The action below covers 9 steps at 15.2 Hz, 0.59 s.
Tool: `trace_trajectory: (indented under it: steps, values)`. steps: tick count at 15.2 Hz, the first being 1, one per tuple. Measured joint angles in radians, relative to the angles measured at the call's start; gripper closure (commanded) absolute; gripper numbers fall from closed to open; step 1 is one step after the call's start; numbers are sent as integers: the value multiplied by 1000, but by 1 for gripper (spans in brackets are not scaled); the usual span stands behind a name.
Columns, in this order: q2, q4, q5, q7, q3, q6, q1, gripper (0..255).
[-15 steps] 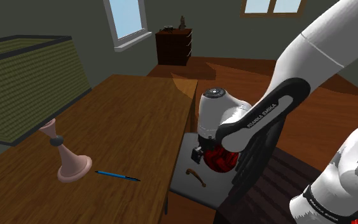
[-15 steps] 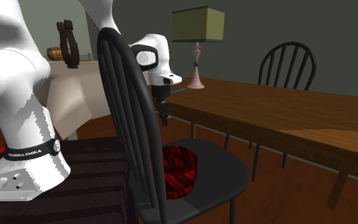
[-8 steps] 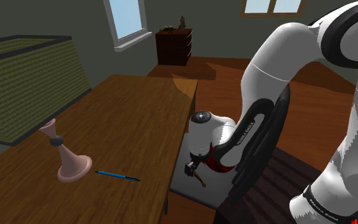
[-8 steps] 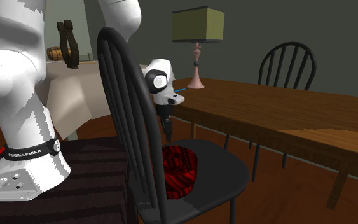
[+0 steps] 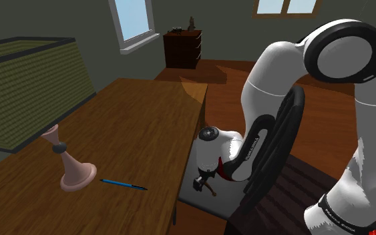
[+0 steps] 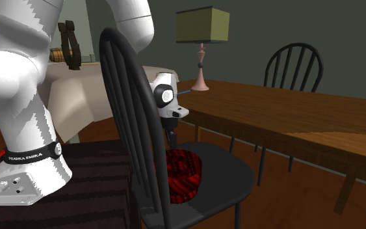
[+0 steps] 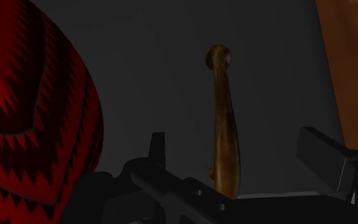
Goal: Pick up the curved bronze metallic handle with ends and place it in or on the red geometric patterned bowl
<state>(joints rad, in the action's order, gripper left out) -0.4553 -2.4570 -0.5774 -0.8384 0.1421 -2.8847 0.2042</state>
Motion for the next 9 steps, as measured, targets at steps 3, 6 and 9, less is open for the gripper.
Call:
trace_trajectory:
  steps: [3, 6, 9]
  values:
    - [-21, 11, -12, -9, -14, -11, 9, 0]
    - [-24, 12, -13, -10, -16, -13, 11, 0]
    - [-24, 13, -14, -10, -16, -13, 11, 255]
